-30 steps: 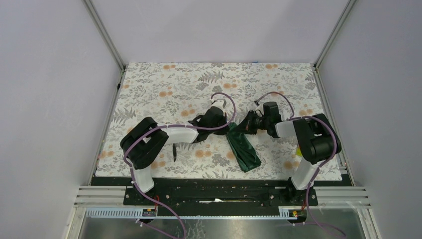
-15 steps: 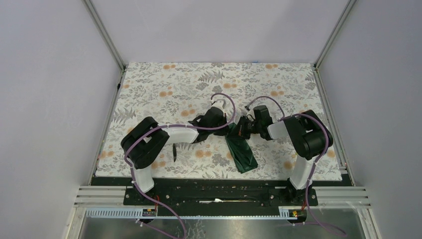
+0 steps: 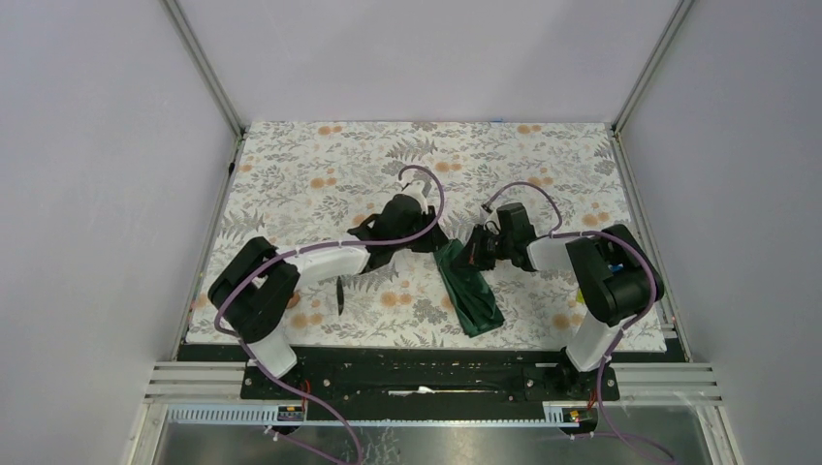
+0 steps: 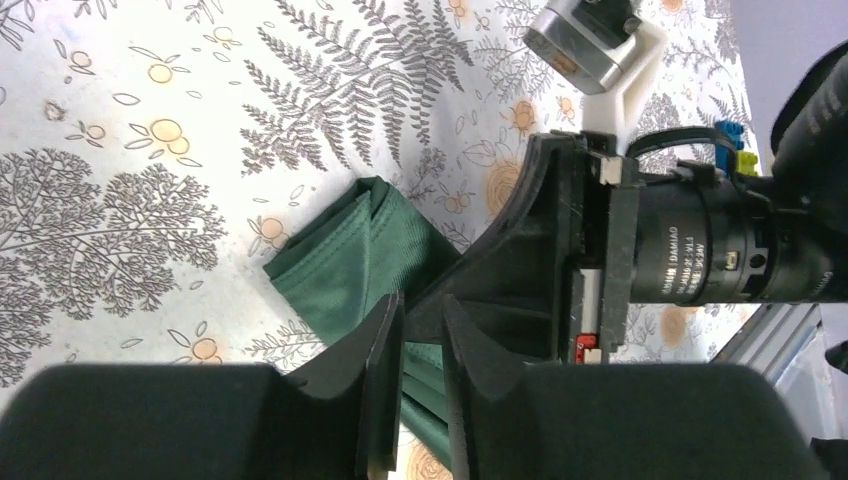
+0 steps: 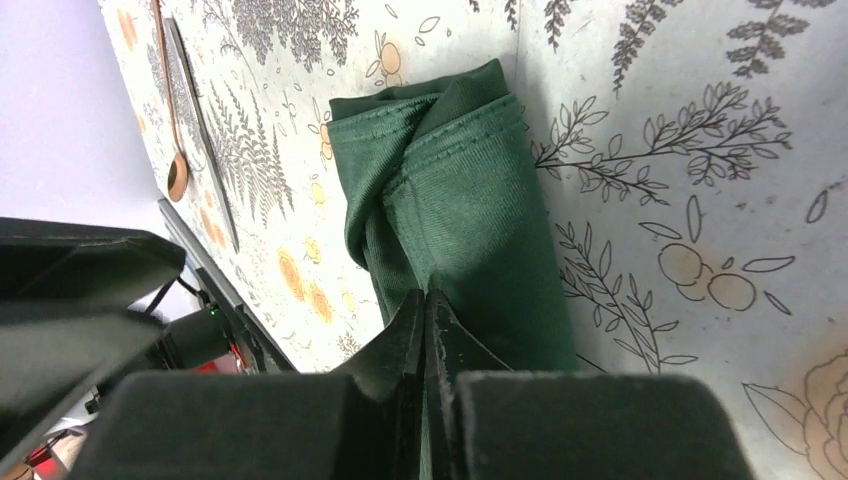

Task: Fold the napkin into a case and place the utensils inside
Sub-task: Stuff the top corner of the smaller-rectangle-folded napkin into the folded napkin.

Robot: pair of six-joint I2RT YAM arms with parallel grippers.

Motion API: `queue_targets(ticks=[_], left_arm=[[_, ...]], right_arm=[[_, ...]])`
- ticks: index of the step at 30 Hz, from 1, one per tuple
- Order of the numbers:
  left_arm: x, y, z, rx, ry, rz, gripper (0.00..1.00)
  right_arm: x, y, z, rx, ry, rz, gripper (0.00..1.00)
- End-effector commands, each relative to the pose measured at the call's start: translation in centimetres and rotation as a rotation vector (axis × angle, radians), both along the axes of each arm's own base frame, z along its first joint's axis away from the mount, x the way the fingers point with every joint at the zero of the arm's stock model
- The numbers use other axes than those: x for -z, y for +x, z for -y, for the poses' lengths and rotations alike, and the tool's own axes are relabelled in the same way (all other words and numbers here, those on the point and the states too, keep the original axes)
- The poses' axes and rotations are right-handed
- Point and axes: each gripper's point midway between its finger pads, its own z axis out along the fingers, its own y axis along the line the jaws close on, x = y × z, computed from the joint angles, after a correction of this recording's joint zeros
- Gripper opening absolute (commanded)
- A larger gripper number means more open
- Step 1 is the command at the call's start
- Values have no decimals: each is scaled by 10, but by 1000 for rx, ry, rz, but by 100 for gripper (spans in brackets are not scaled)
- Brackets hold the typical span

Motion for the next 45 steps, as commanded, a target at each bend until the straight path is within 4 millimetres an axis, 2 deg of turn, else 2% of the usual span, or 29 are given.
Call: queue_targets(ticks=[1,5,8,12,15,19,22,25,27,30,33,37,41,45], left_arm=[[-2,12,5,11,-36,-23,19],[15,15,15,37,-38,-51,11],[32,15,22,56,-40,-87,7],[61,13,17,35,6,-129,2],[70,11,10,24,35,-131,3],[53,8,9,44,30,-109,8],[31,5,8,57,12,-86,22],[8,1,5,68,-7,-66,41],[-2,-3,2,68,-12,-66,47],[-8,-14,-6,65,-23,-83,54],[-12,-25,-15,48,-47,-103,57],[-6,-42,-29,29,-68,-141,56],[-1,-56,-47,11,-62,-152,56],[1,-67,-61,-3,-61,-158,57]], right_arm=[[-11,8,3,3,-28,53,0],[-4,9,0,8,-18,40,0],[2,7,-11,-1,15,21,0],[1,6,-21,-9,24,25,0],[-2,7,-19,-20,4,34,0],[-8,4,-9,-36,-63,59,0],[-17,-2,1,-61,-133,74,0],[-24,-14,15,-82,-205,68,11],[-31,-19,25,-93,-255,81,23],[-35,-31,33,-134,-298,68,32],[-38,-45,34,-182,-345,79,41],[-44,-55,38,-221,-455,122,53],[-51,-63,38,-250,-533,156,56],[-47,-68,40,-274,-618,162,57]])
